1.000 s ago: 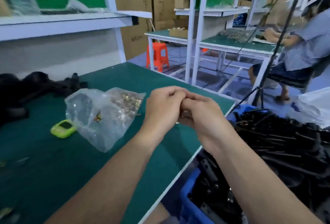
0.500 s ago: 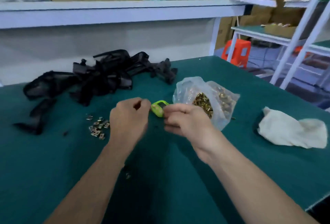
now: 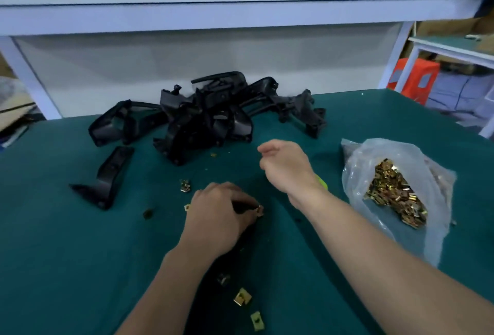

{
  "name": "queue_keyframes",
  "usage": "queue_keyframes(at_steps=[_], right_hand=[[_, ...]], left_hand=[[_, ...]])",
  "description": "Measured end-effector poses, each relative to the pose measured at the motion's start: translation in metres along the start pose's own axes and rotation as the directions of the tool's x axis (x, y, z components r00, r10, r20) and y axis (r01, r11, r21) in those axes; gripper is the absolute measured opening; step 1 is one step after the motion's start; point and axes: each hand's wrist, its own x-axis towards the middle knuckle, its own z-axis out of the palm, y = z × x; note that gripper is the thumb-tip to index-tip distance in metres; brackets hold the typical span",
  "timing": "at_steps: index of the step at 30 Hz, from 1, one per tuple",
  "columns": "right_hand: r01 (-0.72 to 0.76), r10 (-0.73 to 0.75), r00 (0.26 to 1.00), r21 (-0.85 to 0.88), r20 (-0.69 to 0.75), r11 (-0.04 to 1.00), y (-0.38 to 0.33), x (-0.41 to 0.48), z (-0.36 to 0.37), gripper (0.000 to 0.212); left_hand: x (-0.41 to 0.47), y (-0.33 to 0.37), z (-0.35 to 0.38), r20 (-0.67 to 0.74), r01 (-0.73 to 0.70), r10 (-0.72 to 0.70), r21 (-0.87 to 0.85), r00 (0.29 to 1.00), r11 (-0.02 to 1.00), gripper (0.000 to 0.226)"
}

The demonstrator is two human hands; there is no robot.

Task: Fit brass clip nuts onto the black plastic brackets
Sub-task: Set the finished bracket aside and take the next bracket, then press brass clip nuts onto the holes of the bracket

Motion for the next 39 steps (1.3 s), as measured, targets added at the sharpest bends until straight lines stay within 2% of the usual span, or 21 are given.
queue_keyframes(at_steps=[2, 5, 9, 12, 14, 18, 19, 21, 24, 26, 28, 30, 32, 33, 35, 36, 38, 39], right_hand=[[0.036, -0.037, 0.999, -0.050, -0.023, 0.998, -0.008, 0.025, 0.011, 0.040], [0.056, -0.058, 0.998, -0.071, -0.018, 0.996, -0.022, 0.060, 0.028, 0.054], [-0.034, 0.032, 0.999, -0.066, -0.023, 0.997, -0.034, 0.102, 0.050, 0.074], [-0.078, 0.074, 0.996, -0.095, -0.041, 0.992, -0.033, 0.125, 0.064, 0.078], [-0.086, 0.077, 0.992, -0.092, -0.098, 0.992, -0.030, 0.135, 0.068, 0.066], [-0.115, 0.120, 0.955, 0.032, -0.270, 0.993, -0.026, 0.140, 0.059, 0.013], [-0.110, 0.129, 0.937, 0.078, -0.324, 0.991, -0.027, 0.136, 0.053, 0.008], [-0.083, 0.154, 0.896, 0.184, -0.416, 0.979, -0.029, 0.120, 0.041, 0.011], [0.032, 0.096, 0.888, 0.270, -0.449, 0.962, -0.030, 0.072, 0.026, 0.013], [0.065, 0.065, 0.926, 0.325, -0.373, 0.944, -0.030, 0.030, 0.018, 0.022], [0.053, 0.049, 0.968, 0.393, -0.245, 0.918, -0.029, -0.009, 0.013, 0.032], [0.039, 0.016, 0.992, 0.422, -0.125, 0.906, -0.027, -0.038, 0.009, 0.027], [0.031, -0.008, 0.999, 0.499, -0.048, 0.866, -0.023, -0.058, 0.003, 0.009], [0.011, -0.004, 1.000, 0.560, -0.014, 0.828, -0.024, -0.064, -0.001, 0.015], [0.014, -0.032, 0.999, 0.601, 0.019, 0.799, -0.020, -0.071, -0.015, 0.032], [0.060, -0.074, 0.997, 0.563, 0.002, 0.824, -0.017, -0.073, -0.021, 0.030], [0.198, -0.195, 0.979, 0.427, -0.051, 0.882, -0.009, -0.077, -0.030, 0.024], [0.257, -0.250, 0.966, 0.326, -0.065, 0.909, -0.006, -0.078, -0.034, 0.033]], left_hand=[[0.002, -0.007, 0.003, -0.031, 0.002, -0.004, -0.056, 1.000, 0.998, 0.014], [0.004, -0.018, 0.008, -0.123, 0.014, -0.027, -0.106, 0.992, 0.994, 0.026], [0.008, -0.027, 0.007, -0.181, 0.034, -0.046, -0.068, 0.982, 0.997, 0.035], [0.010, -0.032, 0.006, -0.212, 0.045, -0.056, -0.058, 0.976, 0.997, 0.034], [0.010, -0.033, 0.004, -0.208, 0.071, -0.085, -0.070, 0.974, 0.995, 0.030], [0.011, -0.039, 0.000, -0.190, 0.118, -0.133, -0.090, 0.973, 0.989, 0.024], [0.011, -0.039, -0.001, -0.191, 0.128, -0.145, -0.102, 0.971, 0.987, 0.021], [0.011, -0.037, -0.004, -0.227, 0.152, -0.174, -0.109, 0.958, 0.982, 0.019], [0.009, -0.031, -0.004, -0.341, 0.151, -0.187, -0.130, 0.921, 0.980, 0.049], [0.007, -0.024, -0.005, -0.373, 0.097, -0.139, -0.129, 0.917, 0.987, 0.079], [0.004, -0.014, -0.006, -0.400, 0.009, -0.046, -0.093, 0.915, 0.996, 0.090], [0.002, -0.008, -0.005, -0.444, -0.110, 0.081, -0.040, 0.893, 0.993, 0.075], [-0.001, -0.008, -0.004, -0.491, -0.218, 0.172, -0.038, 0.854, 0.975, 0.051], [-0.004, -0.008, -0.004, -0.507, -0.245, 0.171, -0.082, 0.844, 0.966, 0.043], [-0.009, -0.002, -0.007, -0.477, -0.206, 0.051, -0.280, 0.878, 0.938, 0.035], [-0.010, 0.003, -0.008, -0.416, -0.155, -0.032, -0.408, 0.909, 0.900, 0.033], [-0.008, 0.011, -0.012, -0.341, -0.103, -0.131, -0.588, 0.931, 0.802, 0.015], [-0.006, 0.017, -0.016, -0.347, -0.113, -0.147, -0.629, 0.926, 0.769, 0.009]])
